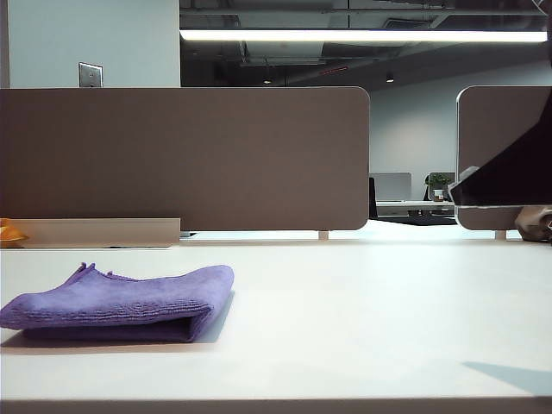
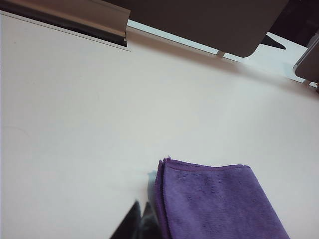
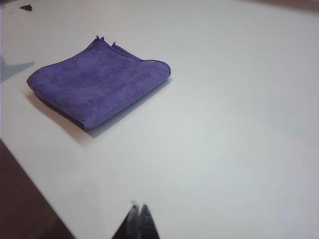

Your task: Fold the bottom of the cloth upward, then fold it vertically to form a square shape.

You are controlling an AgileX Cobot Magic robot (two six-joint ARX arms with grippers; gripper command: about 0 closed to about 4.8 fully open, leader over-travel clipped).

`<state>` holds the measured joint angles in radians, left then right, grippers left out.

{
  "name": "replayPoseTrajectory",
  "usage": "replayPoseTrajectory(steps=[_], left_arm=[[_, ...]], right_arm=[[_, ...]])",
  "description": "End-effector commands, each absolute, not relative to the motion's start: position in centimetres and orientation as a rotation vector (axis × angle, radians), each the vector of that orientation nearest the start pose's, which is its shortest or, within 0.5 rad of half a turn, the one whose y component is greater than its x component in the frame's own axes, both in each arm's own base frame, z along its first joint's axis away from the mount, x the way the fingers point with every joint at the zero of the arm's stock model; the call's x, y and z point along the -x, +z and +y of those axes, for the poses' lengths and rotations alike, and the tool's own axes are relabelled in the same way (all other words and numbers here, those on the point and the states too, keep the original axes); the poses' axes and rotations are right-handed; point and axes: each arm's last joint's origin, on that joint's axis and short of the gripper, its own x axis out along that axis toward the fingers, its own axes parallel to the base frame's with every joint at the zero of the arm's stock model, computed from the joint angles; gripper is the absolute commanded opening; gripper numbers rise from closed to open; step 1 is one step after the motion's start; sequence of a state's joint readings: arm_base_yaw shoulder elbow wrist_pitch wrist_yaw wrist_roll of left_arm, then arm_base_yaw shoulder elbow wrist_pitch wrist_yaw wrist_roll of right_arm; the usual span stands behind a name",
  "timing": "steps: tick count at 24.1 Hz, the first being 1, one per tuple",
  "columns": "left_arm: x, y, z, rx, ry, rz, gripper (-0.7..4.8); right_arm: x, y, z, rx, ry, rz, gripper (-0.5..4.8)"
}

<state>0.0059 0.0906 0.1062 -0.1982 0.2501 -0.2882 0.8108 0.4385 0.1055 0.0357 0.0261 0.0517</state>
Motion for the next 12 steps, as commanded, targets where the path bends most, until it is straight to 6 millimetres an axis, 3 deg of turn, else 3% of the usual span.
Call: replayPoseTrajectory(steps=[1,12], left_arm=[[-9.6,17.6,-0.7,0.307,-0.215,0.201,-0.05],[-9.5,17.6,-0.6,0.306,-0.214,0.198,-0.05]], right_arm=[[-8.7,16.6,9.0,0.071,0.774,0.281,-0.01],[-8.8,17.8,7.4,0.004,0.716,0.165,-0.01]])
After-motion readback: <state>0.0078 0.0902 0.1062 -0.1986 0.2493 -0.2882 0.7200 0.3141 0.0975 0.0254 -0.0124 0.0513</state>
